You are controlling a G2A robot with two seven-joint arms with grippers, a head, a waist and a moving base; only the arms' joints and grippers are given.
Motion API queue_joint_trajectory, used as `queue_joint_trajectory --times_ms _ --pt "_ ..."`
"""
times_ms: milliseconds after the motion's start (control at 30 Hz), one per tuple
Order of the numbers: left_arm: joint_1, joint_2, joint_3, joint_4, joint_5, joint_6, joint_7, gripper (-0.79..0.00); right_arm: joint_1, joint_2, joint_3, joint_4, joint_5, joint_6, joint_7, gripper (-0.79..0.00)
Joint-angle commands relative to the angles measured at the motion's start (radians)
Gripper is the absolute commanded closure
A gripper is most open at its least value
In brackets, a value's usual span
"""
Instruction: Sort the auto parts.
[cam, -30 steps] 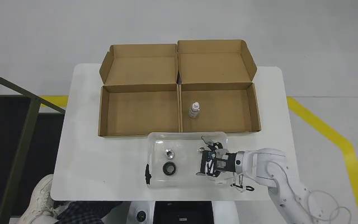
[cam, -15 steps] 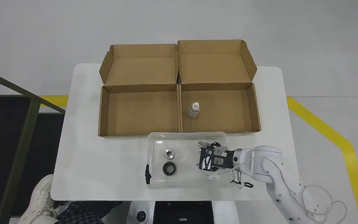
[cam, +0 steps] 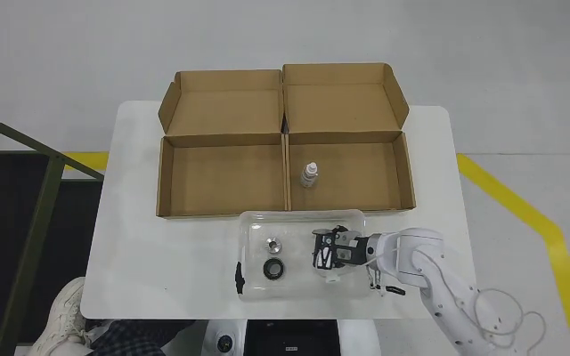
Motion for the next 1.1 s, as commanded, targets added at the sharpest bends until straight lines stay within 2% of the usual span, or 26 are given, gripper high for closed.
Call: queue_joint_trajectory --times_ms 0,200,433,633,733,800,867,967,1067 --pt "0.0 0.0 0.0 0.0 0.0 0.0 0.0 -0.785 0.001 0.001 0.001 -0.003 -0.002 0.0 0.004 -0.212" --pt "0.0 0.0 0.0 0.0 0.0 0.0 0.0 -0.785 0.002 0.005 0.001 -0.015 -0.008 0.003 0.009 0.0" --pt "0.0 0.0 0.0 0.0 0.0 0.0 0.0 -0.785 0.006 0.008 0.0 -0.036 -0.006 0.016 -0.008 0.0" --pt "0.0 0.0 0.0 0.0 0.0 0.0 0.0 -0.785 -0.001 0.013 0.002 -0.109 -0.014 0.003 -0.011 -0.006" --pt "0.0 0.0 0.0 0.0 0.0 0.0 0.0 -0.785 -0.017 0.019 0.009 -0.156 -0.02 -0.017 0.005 -0.243" --pt "0.0 0.0 0.0 0.0 0.0 0.0 0.0 -0.785 -0.029 0.024 0.018 -0.183 -0.018 -0.036 0.018 -0.354" --pt "0.0 0.0 0.0 0.0 0.0 0.0 0.0 -0.785 -0.04 0.028 0.028 -0.204 -0.009 -0.052 0.029 -0.388" --pt "0.0 0.0 0.0 0.0 0.0 0.0 0.0 -0.785 -0.054 0.035 0.041 -0.226 0.003 -0.088 0.048 -0.496" --pt "0.0 0.0 0.0 0.0 0.0 0.0 0.0 -0.785 -0.064 0.042 0.051 -0.242 0.016 -0.116 0.07 -0.523"
